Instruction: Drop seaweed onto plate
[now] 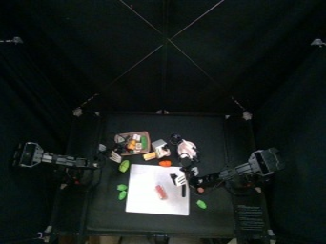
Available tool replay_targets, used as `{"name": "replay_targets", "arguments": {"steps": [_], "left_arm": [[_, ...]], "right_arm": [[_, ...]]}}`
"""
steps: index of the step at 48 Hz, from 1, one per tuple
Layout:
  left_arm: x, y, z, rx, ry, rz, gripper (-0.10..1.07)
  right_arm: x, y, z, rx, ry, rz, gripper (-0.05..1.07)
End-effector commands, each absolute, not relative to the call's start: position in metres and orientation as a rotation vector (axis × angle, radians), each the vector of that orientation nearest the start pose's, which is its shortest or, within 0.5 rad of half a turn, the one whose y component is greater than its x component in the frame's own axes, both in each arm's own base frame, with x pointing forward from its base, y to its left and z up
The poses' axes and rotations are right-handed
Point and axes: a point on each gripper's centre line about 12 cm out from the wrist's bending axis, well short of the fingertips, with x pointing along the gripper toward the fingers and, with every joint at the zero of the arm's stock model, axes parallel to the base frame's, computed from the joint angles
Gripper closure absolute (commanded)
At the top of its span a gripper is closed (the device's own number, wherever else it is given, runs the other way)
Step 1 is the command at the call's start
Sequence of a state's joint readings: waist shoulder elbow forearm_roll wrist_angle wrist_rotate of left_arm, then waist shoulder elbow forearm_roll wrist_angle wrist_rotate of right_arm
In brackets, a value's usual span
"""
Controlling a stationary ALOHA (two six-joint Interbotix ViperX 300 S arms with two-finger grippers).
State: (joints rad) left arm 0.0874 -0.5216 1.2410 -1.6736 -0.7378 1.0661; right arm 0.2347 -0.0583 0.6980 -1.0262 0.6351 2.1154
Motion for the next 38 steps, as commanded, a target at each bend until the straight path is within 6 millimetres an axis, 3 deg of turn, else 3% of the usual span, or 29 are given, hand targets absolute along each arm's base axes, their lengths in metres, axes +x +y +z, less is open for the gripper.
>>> {"name": "replay_targets", "arguments": {"steps": [1,23,38], "left_arm": [[0.183,0.101,0.158,-0.32,0.497,0.974,0.26],[0.183,0.115,0.153,-0.369,0.519,0.94,0.05],[0.188,0.116,0.159,-0.341,0.502,0.923,0.03]], "right_arm": [[0.346,0.019,0.174,0.73,0.607,-0.75,-0.01],[0.345,0.019,0.169,0.717,0.619,-0.756,-0.01],[0.345,0.019,0.166,0.713,0.625,-0.76,-0.01]]}}
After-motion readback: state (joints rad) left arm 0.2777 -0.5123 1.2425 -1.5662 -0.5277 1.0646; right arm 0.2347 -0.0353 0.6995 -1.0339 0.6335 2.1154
